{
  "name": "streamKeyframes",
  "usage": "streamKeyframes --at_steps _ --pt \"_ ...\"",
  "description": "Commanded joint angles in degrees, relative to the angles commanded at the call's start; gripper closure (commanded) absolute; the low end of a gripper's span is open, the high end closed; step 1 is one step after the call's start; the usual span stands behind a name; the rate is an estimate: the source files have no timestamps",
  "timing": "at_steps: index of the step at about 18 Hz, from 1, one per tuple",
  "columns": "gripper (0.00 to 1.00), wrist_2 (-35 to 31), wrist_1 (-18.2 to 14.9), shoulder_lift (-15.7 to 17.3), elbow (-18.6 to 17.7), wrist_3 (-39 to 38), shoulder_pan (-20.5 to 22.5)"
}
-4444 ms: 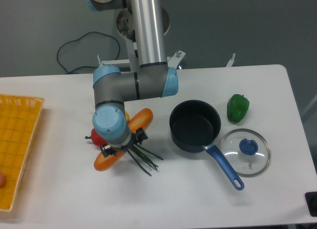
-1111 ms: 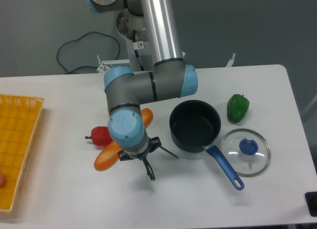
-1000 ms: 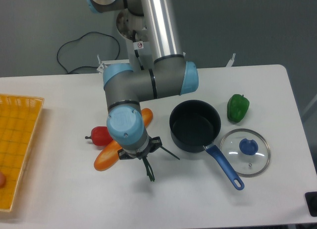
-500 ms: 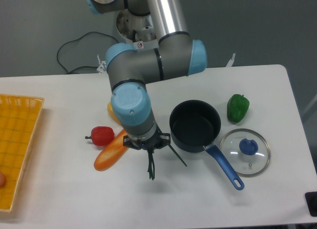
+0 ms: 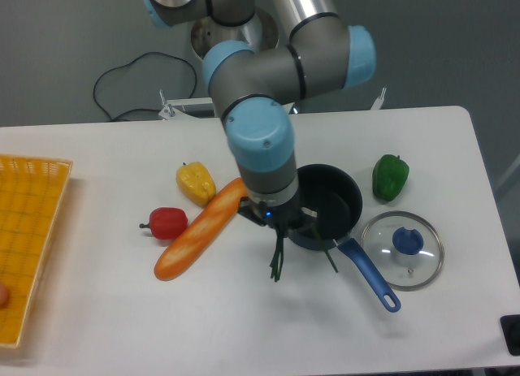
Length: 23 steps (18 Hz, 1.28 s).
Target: Pick up the green onion
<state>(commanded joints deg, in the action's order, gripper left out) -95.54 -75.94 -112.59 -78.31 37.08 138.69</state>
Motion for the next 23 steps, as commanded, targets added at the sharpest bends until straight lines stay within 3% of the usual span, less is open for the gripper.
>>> streamKeyframes --at_steps 6,14,23 --pt "1.00 0.18 0.00 -0.17 -0.17 3.43 0.53" --pt "1.00 1.49 2.02 -0.26 -0.18 3.61 0.26" --pt "1.00 1.85 2.02 -0.26 -0.53 3.61 0.26"
